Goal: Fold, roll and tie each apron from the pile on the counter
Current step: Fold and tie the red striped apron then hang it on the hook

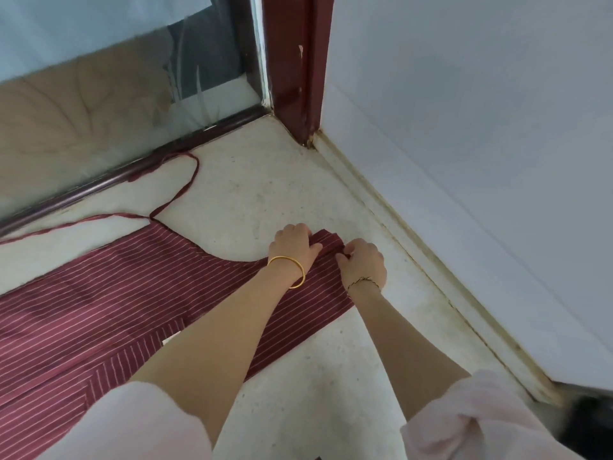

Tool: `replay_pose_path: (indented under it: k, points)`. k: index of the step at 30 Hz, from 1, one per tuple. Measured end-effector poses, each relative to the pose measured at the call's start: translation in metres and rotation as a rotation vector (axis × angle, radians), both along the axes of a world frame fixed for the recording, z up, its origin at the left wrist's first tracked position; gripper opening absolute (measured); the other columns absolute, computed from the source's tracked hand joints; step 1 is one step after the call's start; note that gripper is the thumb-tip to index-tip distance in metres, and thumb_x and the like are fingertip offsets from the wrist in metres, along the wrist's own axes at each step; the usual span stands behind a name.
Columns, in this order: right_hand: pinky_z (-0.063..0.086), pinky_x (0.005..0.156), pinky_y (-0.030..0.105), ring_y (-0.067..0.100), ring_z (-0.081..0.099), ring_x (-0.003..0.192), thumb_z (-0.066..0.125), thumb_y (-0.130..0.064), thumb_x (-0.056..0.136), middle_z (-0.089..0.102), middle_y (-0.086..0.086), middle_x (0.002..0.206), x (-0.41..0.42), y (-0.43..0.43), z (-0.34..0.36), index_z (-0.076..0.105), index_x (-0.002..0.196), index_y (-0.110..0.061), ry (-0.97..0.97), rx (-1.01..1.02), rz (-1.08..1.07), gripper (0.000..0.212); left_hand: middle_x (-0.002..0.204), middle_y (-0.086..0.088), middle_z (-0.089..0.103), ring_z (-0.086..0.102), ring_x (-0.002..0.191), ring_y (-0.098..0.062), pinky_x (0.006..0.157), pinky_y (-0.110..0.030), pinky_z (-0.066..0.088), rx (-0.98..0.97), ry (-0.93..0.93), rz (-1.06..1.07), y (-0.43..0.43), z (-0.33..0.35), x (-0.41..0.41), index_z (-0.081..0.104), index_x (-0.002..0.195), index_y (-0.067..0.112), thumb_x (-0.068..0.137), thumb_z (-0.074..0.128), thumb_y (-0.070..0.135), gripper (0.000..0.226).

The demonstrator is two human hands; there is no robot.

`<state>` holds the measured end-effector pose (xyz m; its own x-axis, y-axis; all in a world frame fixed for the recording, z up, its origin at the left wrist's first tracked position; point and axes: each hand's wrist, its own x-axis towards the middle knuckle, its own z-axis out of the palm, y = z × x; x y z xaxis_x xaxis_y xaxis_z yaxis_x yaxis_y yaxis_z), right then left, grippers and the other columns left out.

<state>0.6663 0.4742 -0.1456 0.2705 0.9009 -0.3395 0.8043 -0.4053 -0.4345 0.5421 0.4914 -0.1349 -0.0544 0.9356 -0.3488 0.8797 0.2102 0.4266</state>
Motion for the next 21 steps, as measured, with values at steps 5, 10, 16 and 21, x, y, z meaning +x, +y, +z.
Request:
replay_pose_path:
  k: [5,10,16,21]
  points:
    - [0.051,0.081,0.038,0.023,0.054,0.092,0.057,-0.038,0.09,0.055,0.004,0.095,-0.001,0.005,-0.004,0.06,0.095,-0.014,-0.034,-0.006,-0.003,0.025,0.125,-0.007,0.056,0.052,0.115,-0.025,0.098,-0.04,0.045,-0.032,-0.081,-0.02,0.008,-0.007,0.009,0.052,0.126,0.01,0.09,0.059,0.031,0.042]
    - [0.039,0.075,0.027,0.019,0.047,0.089,0.051,-0.027,0.094,0.049,0.001,0.09,0.007,0.002,-0.008,0.055,0.087,-0.013,0.037,0.043,0.028,0.017,0.131,-0.007,0.053,0.05,0.12,-0.023,0.102,-0.037,0.041,-0.038,-0.144,-0.067,0.017,-0.012,0.016,0.051,0.13,0.01,0.093,0.054,0.022,0.038]
    - [0.039,0.072,0.027,0.022,0.051,0.09,0.051,-0.024,0.095,0.051,0.003,0.09,0.013,0.005,-0.008,0.051,0.089,-0.012,0.074,0.041,0.054,0.013,0.13,-0.005,0.055,0.052,0.118,-0.022,0.099,-0.034,0.042,-0.087,-0.193,-0.071,0.023,-0.015,0.023,0.052,0.128,0.011,0.088,0.062,0.03,0.045]
    - [0.041,0.075,0.029,0.024,0.05,0.093,0.052,-0.023,0.095,0.054,0.007,0.097,0.01,0.005,-0.008,0.054,0.097,-0.007,0.031,0.041,0.072,0.016,0.124,-0.007,0.061,0.056,0.114,-0.022,0.099,-0.033,0.043,-0.025,-0.166,-0.084,0.022,-0.013,0.02,0.057,0.126,0.01,0.09,0.06,0.021,0.037]
